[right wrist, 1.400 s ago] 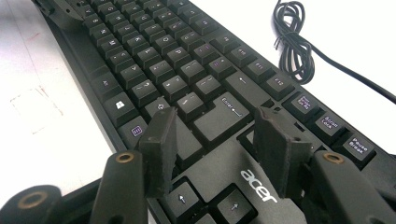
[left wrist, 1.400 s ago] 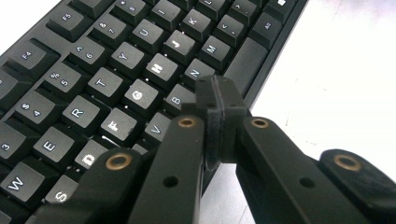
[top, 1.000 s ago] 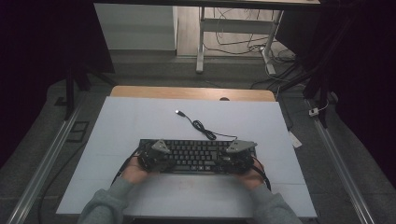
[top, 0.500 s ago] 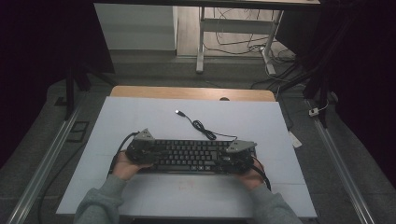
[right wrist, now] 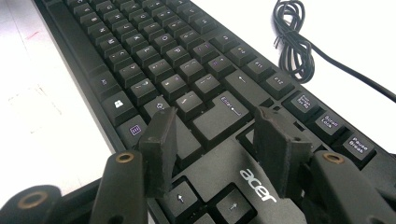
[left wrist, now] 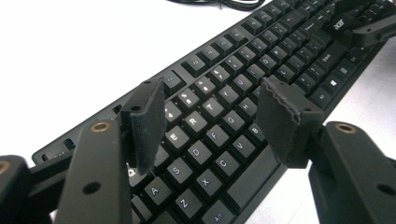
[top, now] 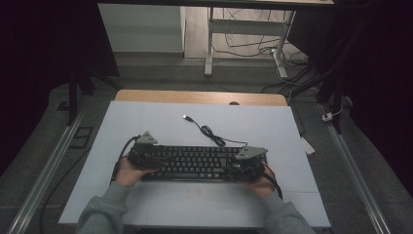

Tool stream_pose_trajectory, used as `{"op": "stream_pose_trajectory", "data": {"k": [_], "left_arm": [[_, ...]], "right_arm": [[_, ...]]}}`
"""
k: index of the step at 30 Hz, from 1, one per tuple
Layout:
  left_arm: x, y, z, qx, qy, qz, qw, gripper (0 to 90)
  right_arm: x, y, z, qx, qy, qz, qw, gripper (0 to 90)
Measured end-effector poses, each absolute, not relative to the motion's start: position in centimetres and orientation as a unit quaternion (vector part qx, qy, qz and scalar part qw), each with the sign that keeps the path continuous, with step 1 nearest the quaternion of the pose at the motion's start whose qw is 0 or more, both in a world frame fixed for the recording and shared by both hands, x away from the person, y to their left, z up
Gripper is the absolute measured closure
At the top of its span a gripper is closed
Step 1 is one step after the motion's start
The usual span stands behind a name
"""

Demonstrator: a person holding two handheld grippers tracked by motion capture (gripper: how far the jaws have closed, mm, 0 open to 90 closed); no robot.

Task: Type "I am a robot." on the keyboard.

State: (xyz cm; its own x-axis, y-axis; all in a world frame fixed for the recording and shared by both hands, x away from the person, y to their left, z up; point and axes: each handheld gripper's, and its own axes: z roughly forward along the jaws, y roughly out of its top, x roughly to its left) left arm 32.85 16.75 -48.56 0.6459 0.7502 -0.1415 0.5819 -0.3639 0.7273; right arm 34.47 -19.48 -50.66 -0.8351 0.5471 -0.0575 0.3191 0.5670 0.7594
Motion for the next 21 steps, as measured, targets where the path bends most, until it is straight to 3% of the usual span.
{"op": "stream_pose_trajectory", "data": {"k": [10,21], "left_arm": [[33.8,15.8,-49.6,0.828,0.406,0.117,0.368,43.0],[34.0,15.4,-50.2,0.841,0.388,0.113,0.361,84.5]], "right_arm": [[34.5,-19.4,-50.8,0.247,0.874,0.393,0.143,50.1],[34.5,-19.4,-50.8,0.247,0.874,0.394,0.144,50.0]]}}
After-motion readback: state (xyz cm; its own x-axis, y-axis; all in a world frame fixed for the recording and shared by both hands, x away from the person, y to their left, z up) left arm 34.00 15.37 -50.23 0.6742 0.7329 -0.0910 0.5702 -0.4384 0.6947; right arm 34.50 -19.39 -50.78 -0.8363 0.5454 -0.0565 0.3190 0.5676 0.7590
